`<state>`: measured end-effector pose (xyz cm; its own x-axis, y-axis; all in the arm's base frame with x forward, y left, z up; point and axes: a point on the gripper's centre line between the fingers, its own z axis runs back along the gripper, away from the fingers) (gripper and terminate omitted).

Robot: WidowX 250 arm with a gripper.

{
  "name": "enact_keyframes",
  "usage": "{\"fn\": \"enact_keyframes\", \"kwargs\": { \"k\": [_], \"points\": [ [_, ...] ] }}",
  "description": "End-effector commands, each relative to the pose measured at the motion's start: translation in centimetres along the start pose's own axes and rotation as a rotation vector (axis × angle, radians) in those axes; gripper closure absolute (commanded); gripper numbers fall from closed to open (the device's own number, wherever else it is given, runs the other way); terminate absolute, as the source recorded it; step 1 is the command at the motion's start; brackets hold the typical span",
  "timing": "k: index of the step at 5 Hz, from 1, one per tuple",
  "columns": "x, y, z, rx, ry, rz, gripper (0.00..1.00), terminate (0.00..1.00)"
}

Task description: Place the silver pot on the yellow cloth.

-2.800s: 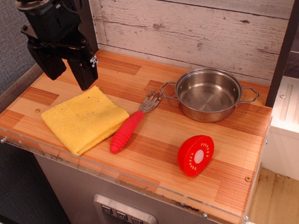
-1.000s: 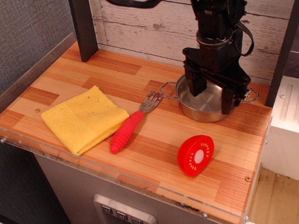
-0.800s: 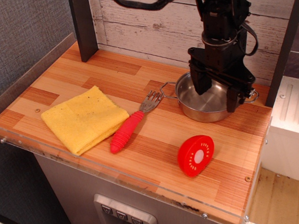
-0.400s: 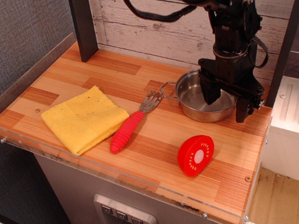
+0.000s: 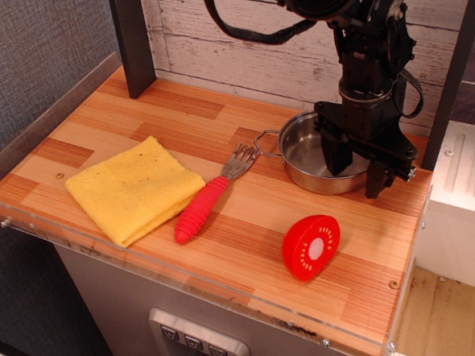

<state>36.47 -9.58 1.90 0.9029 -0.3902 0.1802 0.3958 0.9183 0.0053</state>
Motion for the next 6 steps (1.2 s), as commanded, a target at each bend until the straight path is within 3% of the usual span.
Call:
{"fn": "enact_keyframes", "kwargs": {
  "k": [1,3,4,5,6],
  "points": [
    [0.4,0.5,1.1,0.007,-0.022,-0.008,1.0,0.0],
    [0.3,0.4,3.6,-0.052,-0.054,-0.084,1.0,0.0],
    [0.3,1.4,7.7,-0.065,-0.135,-0.079,1.0,0.0],
    [-1.4,3.1,11.6,-0.066,-0.189,-0.034,1.0,0.0],
    [-5.0,6.1,14.2,-0.03,-0.176,0.056,1.0,0.0]
  ]
}}
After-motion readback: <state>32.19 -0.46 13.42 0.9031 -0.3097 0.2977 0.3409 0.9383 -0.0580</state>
